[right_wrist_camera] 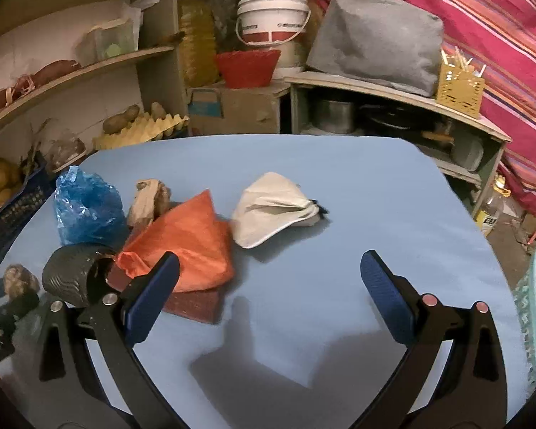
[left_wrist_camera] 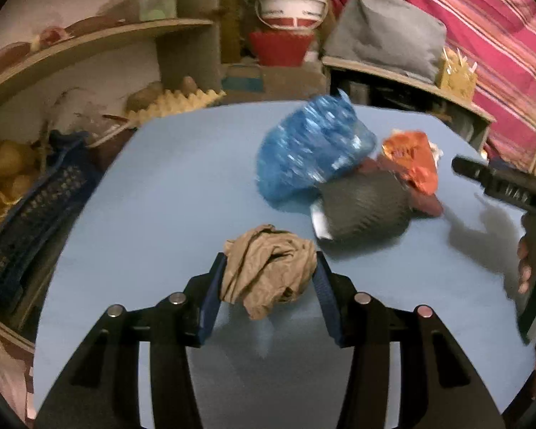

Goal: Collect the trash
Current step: 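Grasp the beige crumpled cloth with the left tool while the right tool grasps the orange bag, then carry both items over the blue wastebasket and open both tools to drop them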

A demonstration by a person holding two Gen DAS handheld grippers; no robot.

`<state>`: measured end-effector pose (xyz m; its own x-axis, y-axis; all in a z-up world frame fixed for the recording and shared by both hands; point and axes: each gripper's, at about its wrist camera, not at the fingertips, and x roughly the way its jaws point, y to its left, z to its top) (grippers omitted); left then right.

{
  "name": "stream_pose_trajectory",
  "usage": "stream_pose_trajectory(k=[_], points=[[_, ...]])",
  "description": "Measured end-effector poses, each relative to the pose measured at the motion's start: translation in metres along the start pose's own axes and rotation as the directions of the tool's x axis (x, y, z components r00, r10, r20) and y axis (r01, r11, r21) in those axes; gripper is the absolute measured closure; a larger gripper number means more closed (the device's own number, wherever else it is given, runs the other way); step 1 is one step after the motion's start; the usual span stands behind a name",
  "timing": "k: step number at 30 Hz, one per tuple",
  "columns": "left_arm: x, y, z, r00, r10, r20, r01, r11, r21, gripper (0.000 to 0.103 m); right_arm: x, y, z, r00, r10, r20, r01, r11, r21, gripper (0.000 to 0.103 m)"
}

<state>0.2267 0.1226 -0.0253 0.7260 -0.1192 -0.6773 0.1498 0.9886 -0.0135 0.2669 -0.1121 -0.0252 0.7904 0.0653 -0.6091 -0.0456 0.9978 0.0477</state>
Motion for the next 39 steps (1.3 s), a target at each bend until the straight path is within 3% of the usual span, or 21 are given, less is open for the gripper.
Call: stream_pose_trajectory(k=[7, 14, 15, 17, 20, 24, 27, 32, 39], points=[[-0.013, 0.019, 0.026, 0.993, 0.077, 0.094, -0.072, 0.996, -0.056, 0.055, 0.015, 0.026, 0.016, 1.000, 0.021, -0.009, -0.021, 1.000, -0.009, 0.004], [-0.020, 0.021, 0.050, 0.982, 0.098, 0.159, -0.084, 0.992, -0.097, 0.055, 0.037, 0.042, 0.022, 0.998, -0.013, -0.064, 0.012, 1.000, -0.007, 0.005], [-0.020, 0.022, 0.052, 0.982, 0.097, 0.160, -0.080, 0.991, -0.106, 0.055, 0.039, 0.041, 0.021, 0.998, -0.012, -0.066, 0.012, 1.000, -0.003, 0.008], [-0.019, 0.024, 0.056, 0.983, 0.090, 0.163, -0.070, 0.990, -0.124, 0.055, 0.041, 0.041, 0.021, 0.997, -0.004, -0.079, 0.004, 1.000, -0.006, 0.032], [-0.017, 0.024, 0.059, 0.982, 0.085, 0.166, -0.062, 0.989, -0.138, 0.055, 0.046, 0.041, 0.020, 0.994, 0.013, -0.108, -0.016, 1.000, -0.023, 0.052], [-0.012, 0.021, 0.063, 0.983, 0.090, 0.158, -0.067, 0.987, -0.144, 0.055, 0.046, 0.037, 0.017, 0.992, 0.030, -0.120, -0.033, 0.999, -0.026, 0.068], [-0.010, 0.016, 0.065, 0.984, 0.087, 0.157, -0.064, 0.988, -0.143, 0.055, 0.038, 0.032, 0.015, 0.993, 0.044, -0.111, -0.048, 0.998, -0.033, 0.088], [-0.011, 0.004, 0.064, 0.982, 0.084, 0.169, -0.064, 0.990, -0.122, 0.055, 0.022, 0.009, 0.013, 0.996, 0.033, -0.087, -0.034, 0.999, -0.019, 0.095], [-0.014, -0.022, 0.063, 0.980, 0.066, 0.186, -0.052, 0.996, -0.079, 0.055, -0.018, -0.031, 0.015, 1.000, 0.023, -0.010, -0.023, 1.000, 0.015, 0.096]])
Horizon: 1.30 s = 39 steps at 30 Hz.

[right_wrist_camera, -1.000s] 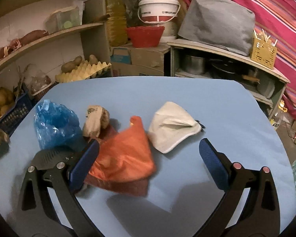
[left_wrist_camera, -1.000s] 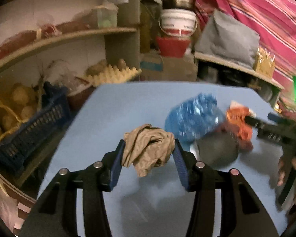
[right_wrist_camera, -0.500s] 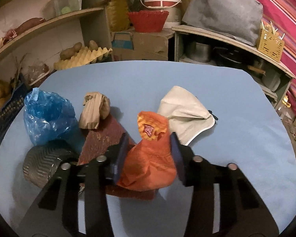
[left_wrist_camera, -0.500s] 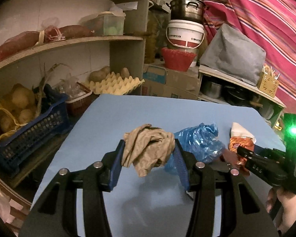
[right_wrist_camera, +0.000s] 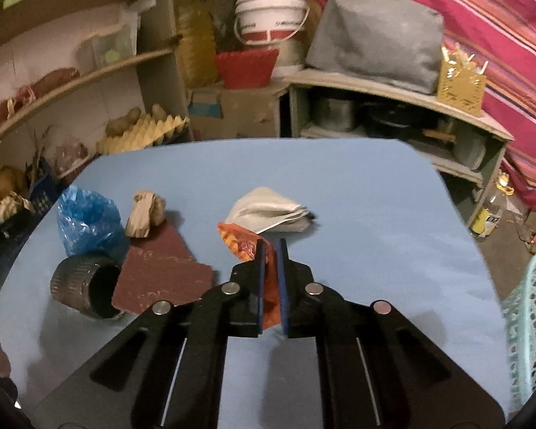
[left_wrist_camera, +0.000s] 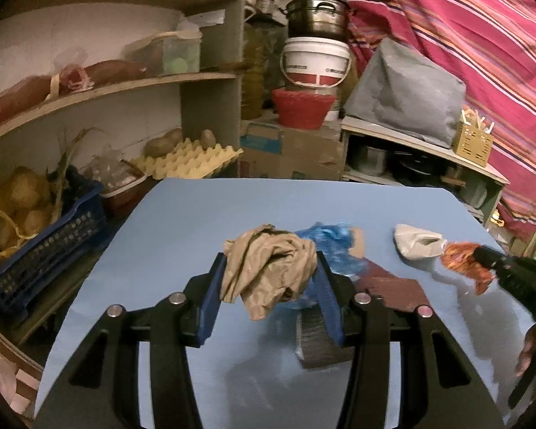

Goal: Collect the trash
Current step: 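Carry both items over the blue wastebasket and open both tools to drop them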

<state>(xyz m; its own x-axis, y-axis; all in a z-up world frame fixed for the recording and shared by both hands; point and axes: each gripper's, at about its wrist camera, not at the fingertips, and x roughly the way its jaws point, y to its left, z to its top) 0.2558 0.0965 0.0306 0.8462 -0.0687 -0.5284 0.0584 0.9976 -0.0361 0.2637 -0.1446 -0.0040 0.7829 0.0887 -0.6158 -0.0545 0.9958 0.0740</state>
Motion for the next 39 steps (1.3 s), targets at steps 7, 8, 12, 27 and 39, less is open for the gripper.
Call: stream_pose_trajectory(k=[7, 8, 12, 27, 39], points=[[-0.003, -0.037, -0.008, 0.999, -0.044, -0.016, 0.044, 0.998, 0.034, 0.055, -0.037, -0.039, -0.006, 0.999, -0.015, 0.032, 0.015, 1.000, 0.019, 0.096], [-0.004, -0.041, -0.008, 0.999, -0.047, -0.013, 0.047, 0.998, 0.038, 0.055, -0.040, -0.044, -0.008, 0.999, -0.017, 0.033, 0.017, 1.000, 0.021, 0.096], [-0.008, -0.068, -0.008, 0.998, -0.061, -0.002, 0.061, 0.996, 0.061, 0.055, -0.054, -0.065, -0.014, 0.999, -0.028, 0.039, 0.027, 0.999, 0.038, 0.096], [-0.019, -0.188, -0.015, 0.987, -0.158, -0.014, 0.158, 0.980, 0.123, 0.055, -0.114, -0.175, -0.036, 0.989, -0.129, 0.077, 0.117, 0.983, 0.144, 0.096], [-0.025, -0.284, -0.011, 0.970, -0.244, -0.015, 0.243, 0.954, 0.178, 0.055, -0.158, -0.258, -0.056, 0.973, -0.202, 0.108, 0.172, 0.956, 0.239, 0.096]])
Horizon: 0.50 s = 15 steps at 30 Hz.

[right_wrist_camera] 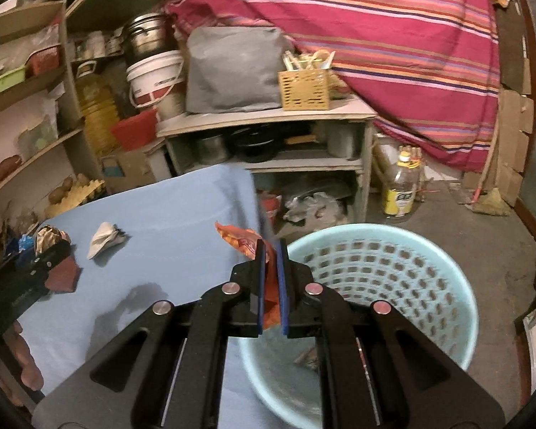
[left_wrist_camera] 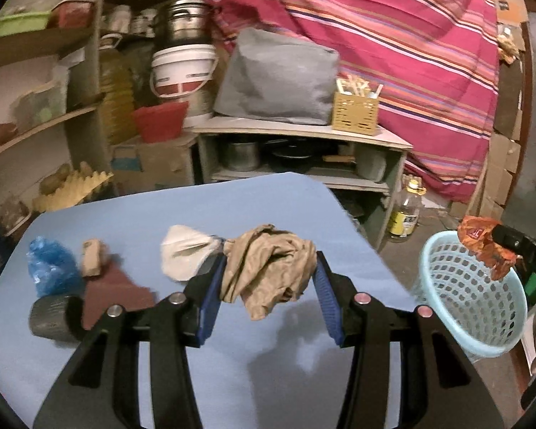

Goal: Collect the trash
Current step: 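Carry both items over the blue wastebasket and open both tools to drop them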

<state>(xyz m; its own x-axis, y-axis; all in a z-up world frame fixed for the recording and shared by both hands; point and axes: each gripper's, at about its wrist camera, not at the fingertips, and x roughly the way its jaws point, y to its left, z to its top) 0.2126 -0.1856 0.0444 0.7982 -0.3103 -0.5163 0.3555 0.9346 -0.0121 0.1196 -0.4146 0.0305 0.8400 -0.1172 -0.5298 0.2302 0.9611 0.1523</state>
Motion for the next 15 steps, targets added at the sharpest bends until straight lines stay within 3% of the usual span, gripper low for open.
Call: stream_pose_trajectory(k=[15], points=[[0.025, -0.127, 0.014, 0.987, -0.162, -0.021, 0.163, 0.982, 0.098, 0.055, -0.014, -0.100, -0.013, 0.994, -0.105, -0.005, 0.104, 0.983, 0.151, 0.096]])
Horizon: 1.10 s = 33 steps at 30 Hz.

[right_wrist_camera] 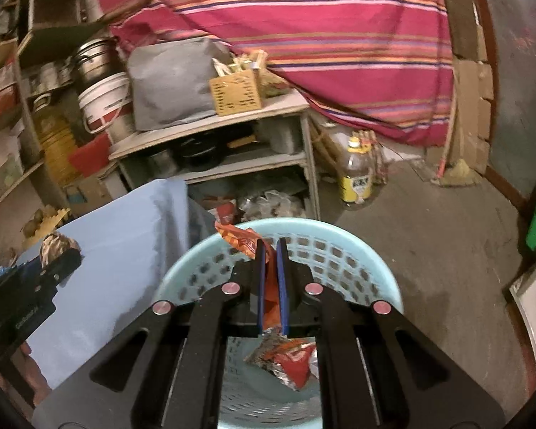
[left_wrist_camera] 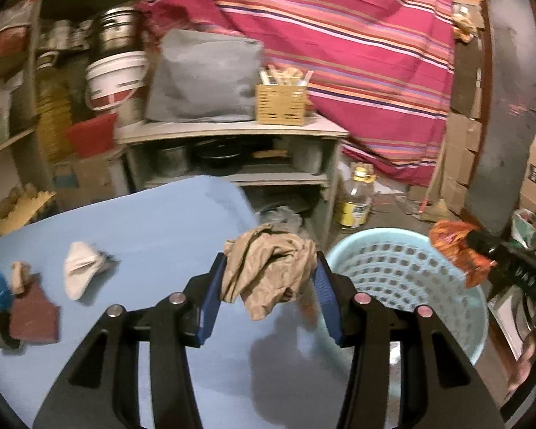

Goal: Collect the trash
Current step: 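Carry both items over the blue wastebasket and open both tools to drop them, then move both tools back over the remaining items on the table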

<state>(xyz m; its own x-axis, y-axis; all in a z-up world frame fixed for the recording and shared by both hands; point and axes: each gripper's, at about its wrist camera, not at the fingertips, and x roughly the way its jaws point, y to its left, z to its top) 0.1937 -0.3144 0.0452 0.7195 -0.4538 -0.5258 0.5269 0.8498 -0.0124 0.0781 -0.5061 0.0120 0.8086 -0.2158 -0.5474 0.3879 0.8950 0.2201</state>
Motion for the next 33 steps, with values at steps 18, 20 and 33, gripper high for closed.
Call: stream_pose_trajectory(k=[18, 20, 33], points=[[0.046, -0.079, 0.012, 0.992, -0.113, -0.057, 0.115, 0.993, 0.038, 0.034, 0.016, -0.036, -0.003, 0.999, -0.016, -0.049, 0.020, 0.997, 0.072, 0.096], [0.042, -0.080, 0.013, 0.993, -0.107, -0.044, 0.109, 0.993, 0.048, 0.027, 0.016, -0.036, -0.004, 0.999, -0.013, -0.047, 0.016, 0.997, 0.071, 0.096], [0.013, -0.018, 0.021, 1.000, -0.022, 0.006, 0.022, 0.999, -0.025, 0.012, 0.022, -0.016, -0.002, 0.998, -0.030, -0.050, 0.032, 0.999, 0.039, 0.034]])
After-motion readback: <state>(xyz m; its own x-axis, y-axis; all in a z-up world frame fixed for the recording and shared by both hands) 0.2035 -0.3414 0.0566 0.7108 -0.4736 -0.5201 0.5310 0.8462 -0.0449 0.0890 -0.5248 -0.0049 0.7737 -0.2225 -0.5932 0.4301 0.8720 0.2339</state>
